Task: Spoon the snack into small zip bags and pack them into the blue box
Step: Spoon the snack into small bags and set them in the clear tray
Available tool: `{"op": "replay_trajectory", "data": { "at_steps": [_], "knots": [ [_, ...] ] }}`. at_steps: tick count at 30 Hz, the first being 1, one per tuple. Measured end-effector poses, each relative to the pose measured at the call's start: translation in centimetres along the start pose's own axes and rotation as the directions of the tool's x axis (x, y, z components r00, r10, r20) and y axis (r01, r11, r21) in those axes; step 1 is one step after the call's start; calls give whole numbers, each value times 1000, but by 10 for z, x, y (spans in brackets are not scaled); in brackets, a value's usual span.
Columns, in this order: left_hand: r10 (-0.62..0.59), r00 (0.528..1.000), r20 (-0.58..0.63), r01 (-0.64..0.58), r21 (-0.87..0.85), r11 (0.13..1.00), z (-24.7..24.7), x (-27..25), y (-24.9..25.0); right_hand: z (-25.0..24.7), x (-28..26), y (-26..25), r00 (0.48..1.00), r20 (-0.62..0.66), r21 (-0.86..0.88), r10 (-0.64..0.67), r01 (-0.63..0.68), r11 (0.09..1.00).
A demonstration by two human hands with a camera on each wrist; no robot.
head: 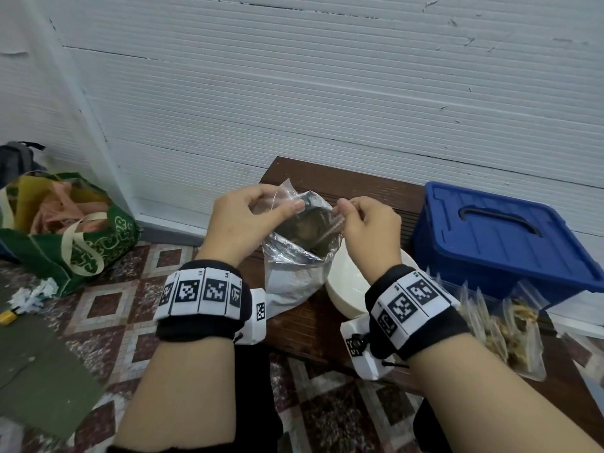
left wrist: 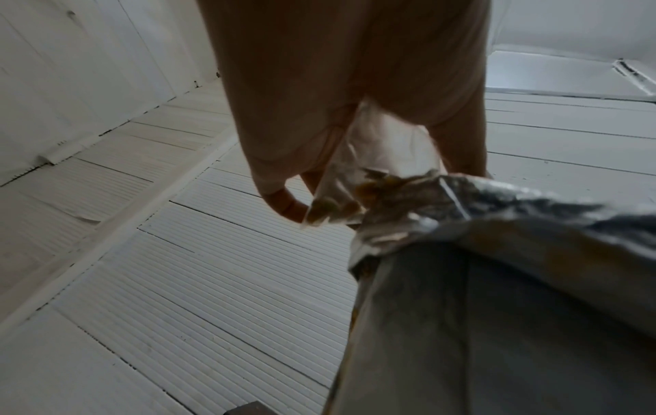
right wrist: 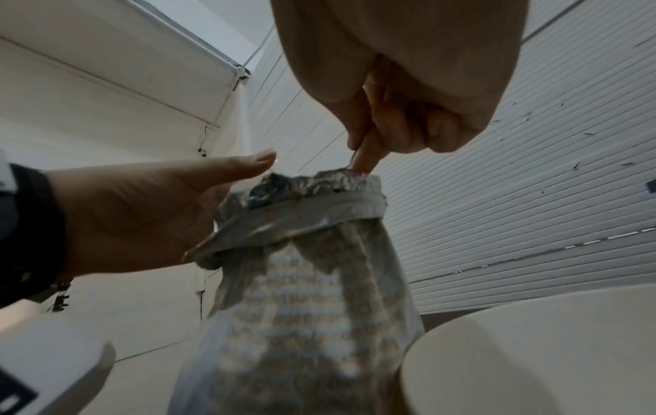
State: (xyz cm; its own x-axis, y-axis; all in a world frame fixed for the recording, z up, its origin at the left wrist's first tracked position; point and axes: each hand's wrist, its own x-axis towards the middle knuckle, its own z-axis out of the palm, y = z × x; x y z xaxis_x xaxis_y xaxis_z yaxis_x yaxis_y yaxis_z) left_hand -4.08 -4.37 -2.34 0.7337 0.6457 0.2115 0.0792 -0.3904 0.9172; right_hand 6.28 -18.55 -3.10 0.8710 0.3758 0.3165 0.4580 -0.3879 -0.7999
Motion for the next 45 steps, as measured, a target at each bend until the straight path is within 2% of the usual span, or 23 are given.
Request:
{"op": "replay_trajectory", "data": {
  "at_steps": [4,7,14,22,28,33,39,42,45],
  "knots": [
    [28,999,-40,-29,-13,1000,-3,0,2,-13,9,-2,983,-130,76,132,-123,990],
    [67,997,-43,-65,47,997,-10,0,3,-24,18,-3,955,-226,114,194,-172,978],
    [68,995,67,-79,167,983,-13,0,3,-51,36,-15,932,-307,116,193,-165,979],
    [23,987,159,-64,256,965,-10,2,4,-58,43,-26,941,-296,94,162,-140,986],
    [15,985,172,-66,294,953,-5,4,2,-45,41,-30,962,-211,88,173,-157,984],
    [21,982,187,-76,292,954,-3,4,2,-35,42,-29,962,-185,85,202,-189,978],
    [64,987,149,-105,287,952,2,0,9,-27,42,-28,957,-146,133,251,-232,963],
    [79,988,132,-113,273,956,3,0,8,-26,39,-29,965,-139,170,222,-197,966],
    [75,991,113,-102,255,962,3,3,1,-28,38,-30,977,-168,198,134,-100,975]
  ]
}}
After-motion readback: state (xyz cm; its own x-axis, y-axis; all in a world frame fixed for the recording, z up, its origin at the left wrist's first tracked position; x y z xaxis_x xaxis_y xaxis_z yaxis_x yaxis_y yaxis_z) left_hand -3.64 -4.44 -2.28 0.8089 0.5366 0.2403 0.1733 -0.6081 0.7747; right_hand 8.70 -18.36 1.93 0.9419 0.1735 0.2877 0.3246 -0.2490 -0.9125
